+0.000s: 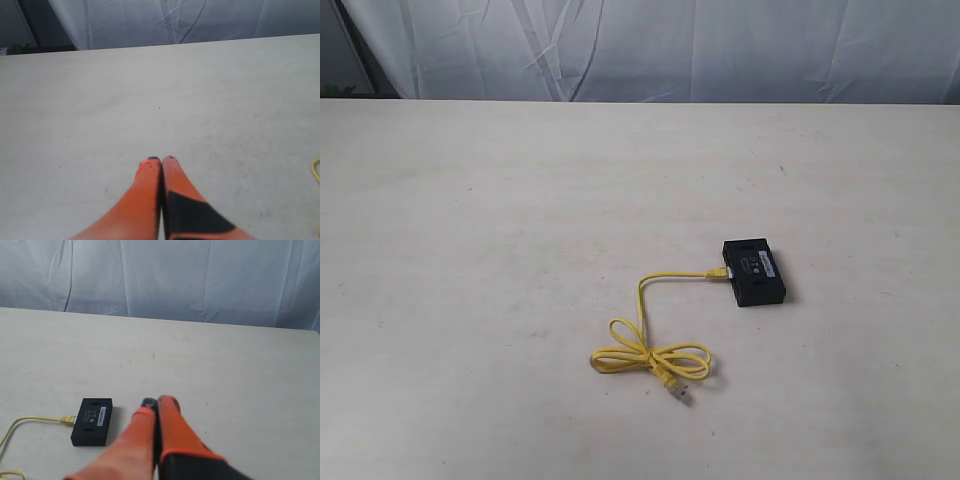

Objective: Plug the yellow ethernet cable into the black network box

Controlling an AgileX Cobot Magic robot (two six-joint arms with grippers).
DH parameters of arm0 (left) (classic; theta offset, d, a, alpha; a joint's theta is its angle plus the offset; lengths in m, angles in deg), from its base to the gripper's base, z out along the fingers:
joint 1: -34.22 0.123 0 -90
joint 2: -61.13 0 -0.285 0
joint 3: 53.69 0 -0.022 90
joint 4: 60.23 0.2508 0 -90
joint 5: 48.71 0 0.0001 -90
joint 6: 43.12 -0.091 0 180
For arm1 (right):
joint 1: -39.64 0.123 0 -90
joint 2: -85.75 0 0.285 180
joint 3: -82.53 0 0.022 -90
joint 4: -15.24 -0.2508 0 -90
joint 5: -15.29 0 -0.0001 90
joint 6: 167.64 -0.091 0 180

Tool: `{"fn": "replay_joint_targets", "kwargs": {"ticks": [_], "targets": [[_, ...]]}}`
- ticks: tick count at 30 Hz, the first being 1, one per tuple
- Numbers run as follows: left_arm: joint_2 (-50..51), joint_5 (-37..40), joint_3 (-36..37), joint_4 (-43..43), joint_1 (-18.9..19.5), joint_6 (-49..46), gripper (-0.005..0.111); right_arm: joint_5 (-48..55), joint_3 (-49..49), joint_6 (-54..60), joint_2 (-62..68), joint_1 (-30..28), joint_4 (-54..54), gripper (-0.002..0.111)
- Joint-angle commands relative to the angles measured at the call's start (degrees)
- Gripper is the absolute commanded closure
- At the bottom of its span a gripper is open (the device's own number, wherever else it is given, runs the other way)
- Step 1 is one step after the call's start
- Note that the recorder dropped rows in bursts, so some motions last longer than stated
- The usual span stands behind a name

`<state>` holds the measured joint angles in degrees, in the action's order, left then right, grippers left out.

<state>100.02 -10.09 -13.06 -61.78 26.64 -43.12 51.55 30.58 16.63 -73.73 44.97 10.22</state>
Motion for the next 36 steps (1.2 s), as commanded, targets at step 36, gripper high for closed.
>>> {"fn": "replay_joint_targets", "kwargs": {"ticks": [36], "targets": [[-0.41,-0.76,0.19,1.19,0.16,0.0,0.107,-5.16,-7.14,-1.47,-12.53,-7.53,2.81,0.108]]}}
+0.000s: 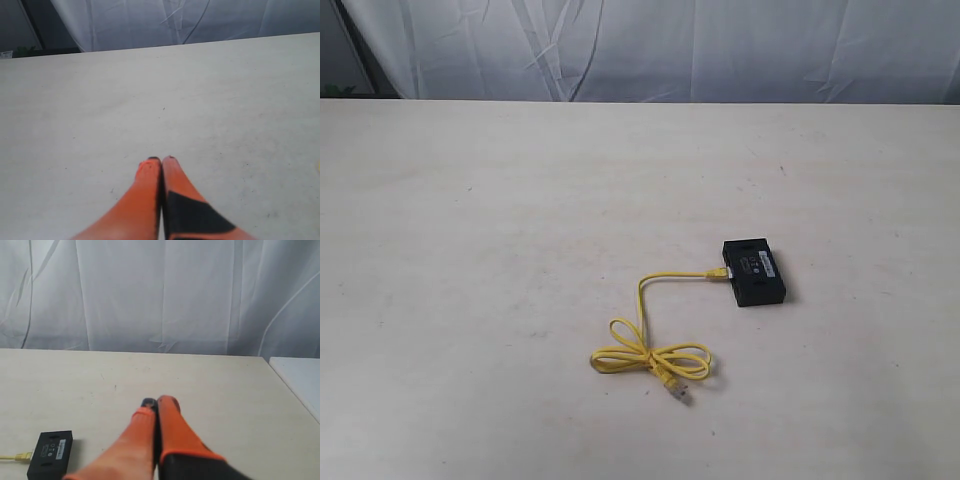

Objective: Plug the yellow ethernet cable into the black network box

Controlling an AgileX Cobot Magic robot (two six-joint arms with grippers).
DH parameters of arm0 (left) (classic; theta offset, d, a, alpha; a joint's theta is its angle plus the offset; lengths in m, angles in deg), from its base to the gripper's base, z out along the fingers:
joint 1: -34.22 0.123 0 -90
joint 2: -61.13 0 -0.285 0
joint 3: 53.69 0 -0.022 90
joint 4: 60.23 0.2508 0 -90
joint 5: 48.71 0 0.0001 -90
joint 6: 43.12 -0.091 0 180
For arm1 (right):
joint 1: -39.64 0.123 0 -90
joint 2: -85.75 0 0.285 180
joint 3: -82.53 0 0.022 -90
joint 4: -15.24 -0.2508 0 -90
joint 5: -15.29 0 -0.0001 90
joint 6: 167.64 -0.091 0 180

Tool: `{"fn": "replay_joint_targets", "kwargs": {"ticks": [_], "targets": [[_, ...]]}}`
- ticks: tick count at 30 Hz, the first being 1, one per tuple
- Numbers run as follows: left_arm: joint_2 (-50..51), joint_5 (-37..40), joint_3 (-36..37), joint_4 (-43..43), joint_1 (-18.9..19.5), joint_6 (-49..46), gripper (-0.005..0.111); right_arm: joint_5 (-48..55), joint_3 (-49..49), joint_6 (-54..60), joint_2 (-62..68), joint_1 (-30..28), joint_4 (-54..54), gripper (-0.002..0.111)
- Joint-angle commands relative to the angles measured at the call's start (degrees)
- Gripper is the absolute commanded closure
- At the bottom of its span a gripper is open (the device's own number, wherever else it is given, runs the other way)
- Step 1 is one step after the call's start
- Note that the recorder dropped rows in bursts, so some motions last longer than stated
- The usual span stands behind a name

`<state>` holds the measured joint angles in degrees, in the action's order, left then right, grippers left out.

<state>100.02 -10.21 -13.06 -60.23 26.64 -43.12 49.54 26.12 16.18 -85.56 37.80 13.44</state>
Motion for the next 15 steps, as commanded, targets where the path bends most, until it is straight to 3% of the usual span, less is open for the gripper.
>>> {"fn": "replay_joint_targets", "kwargs": {"ticks": [1,15], "targets": [[-0.41,-0.64,0.19,-0.36,0.16,0.0,0.107,-3.43,-3.24,-1.02,-0.7,-0.36,-0.4,0.108],[-0.41,-0.64,0.19,-0.36,0.16,0.0,0.107,-8.89,-13.16,-1.02,-0.9,-0.36,-0.25,0.108]]}}
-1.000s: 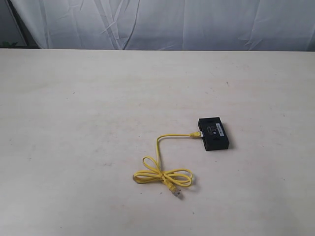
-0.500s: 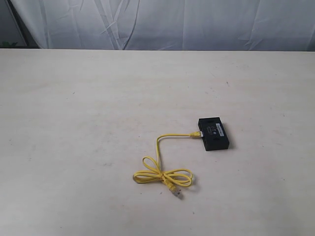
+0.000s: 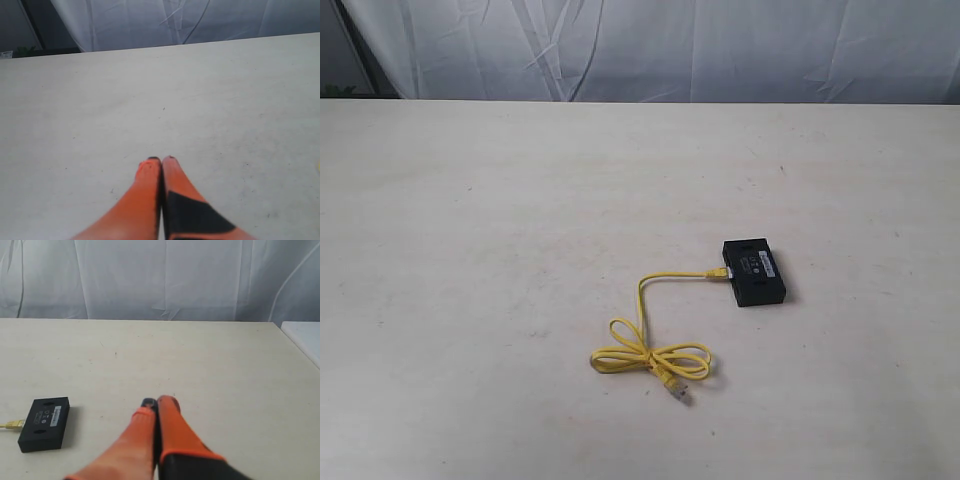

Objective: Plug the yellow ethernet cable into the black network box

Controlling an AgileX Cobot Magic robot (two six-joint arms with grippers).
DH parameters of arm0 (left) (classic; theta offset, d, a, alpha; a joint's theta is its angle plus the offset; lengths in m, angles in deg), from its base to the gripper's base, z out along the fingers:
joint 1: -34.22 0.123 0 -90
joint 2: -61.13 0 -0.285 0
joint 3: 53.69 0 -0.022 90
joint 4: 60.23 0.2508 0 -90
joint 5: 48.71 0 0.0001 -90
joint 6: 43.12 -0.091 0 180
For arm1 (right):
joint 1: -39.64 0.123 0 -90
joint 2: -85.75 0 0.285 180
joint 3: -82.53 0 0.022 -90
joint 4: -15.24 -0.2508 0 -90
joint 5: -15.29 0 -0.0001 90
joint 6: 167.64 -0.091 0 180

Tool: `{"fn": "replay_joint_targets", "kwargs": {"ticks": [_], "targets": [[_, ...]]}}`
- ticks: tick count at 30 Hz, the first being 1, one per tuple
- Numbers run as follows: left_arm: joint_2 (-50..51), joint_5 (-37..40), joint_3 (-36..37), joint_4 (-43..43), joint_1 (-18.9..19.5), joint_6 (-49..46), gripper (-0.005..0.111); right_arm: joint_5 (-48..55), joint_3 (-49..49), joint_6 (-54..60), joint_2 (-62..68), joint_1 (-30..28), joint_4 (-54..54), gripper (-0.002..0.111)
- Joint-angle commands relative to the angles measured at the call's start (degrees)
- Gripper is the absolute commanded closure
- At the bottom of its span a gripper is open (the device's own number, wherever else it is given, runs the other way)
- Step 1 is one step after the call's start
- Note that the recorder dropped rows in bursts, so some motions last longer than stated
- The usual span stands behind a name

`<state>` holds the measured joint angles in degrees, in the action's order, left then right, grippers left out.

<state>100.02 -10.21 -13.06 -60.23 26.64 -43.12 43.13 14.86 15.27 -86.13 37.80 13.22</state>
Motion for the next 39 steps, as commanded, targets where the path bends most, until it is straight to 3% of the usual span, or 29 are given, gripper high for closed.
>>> {"fn": "replay_joint_targets", "kwargs": {"ticks": [1,14,24,39], "targets": [[-0.41,-0.64,0.19,-0.36,0.16,0.0,0.107,-2.71,-2.53,-0.1,-0.33,-0.36,-0.03,0.108],[-0.41,-0.64,0.19,-0.36,0.16,0.0,0.107,-6.45,-9.55,-0.1,-0.33,-0.36,-0.03,0.108],[-0.41,-0.64,0.19,-0.36,0.16,0.0,0.107,-7.05,-9.55,-0.1,-0.33,5.91,0.18,0.108],[-0.41,-0.64,0.19,-0.36,0.16,0.0,0.107,-7.21,-9.55,-0.1,-0.33,6.17,0.42,0.108]]}}
